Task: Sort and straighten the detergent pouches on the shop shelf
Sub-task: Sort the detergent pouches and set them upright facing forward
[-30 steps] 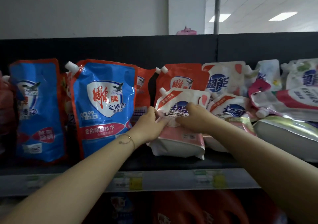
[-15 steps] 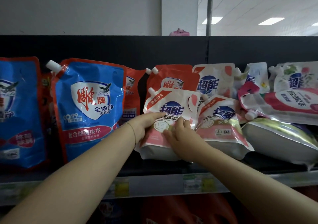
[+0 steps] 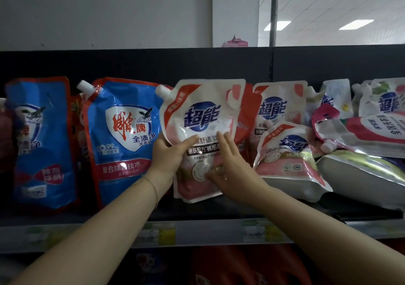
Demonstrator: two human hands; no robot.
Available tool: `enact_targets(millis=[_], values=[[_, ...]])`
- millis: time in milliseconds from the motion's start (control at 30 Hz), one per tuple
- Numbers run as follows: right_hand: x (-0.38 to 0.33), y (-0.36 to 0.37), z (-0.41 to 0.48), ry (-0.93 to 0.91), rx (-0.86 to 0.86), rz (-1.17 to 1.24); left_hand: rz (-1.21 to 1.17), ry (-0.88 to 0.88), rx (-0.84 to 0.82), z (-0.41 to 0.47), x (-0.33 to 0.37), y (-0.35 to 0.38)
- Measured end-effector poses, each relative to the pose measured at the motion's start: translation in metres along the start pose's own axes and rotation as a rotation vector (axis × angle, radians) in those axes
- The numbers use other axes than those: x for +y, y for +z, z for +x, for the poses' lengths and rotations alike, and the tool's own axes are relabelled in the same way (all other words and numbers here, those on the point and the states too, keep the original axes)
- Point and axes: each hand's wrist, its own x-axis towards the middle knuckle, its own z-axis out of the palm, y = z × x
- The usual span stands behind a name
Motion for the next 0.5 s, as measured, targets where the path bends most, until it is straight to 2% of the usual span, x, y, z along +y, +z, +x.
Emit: enact_targets(millis=[100,200,367,500], values=[[0.001,0.003,-0.001,0.001,-0.017,-0.040,0.106,0.137,0.010,-0.005,0.008,-0.008],[0.005,-0.002,-0.002,-0.016,0.047,-0.096,0.247,0.274,0.084,-0.009,0.018,-0.008],[0.005,-0.007,-0.008,-0.014,0.119,-0.117,0.428,0.403,0.196,-0.023,0.017,-0.015],[0.000,-0.010,-0.021,0.053,0.025,-0.169,0.554,0.454,0.217,-0.039,0.015,-0.026]])
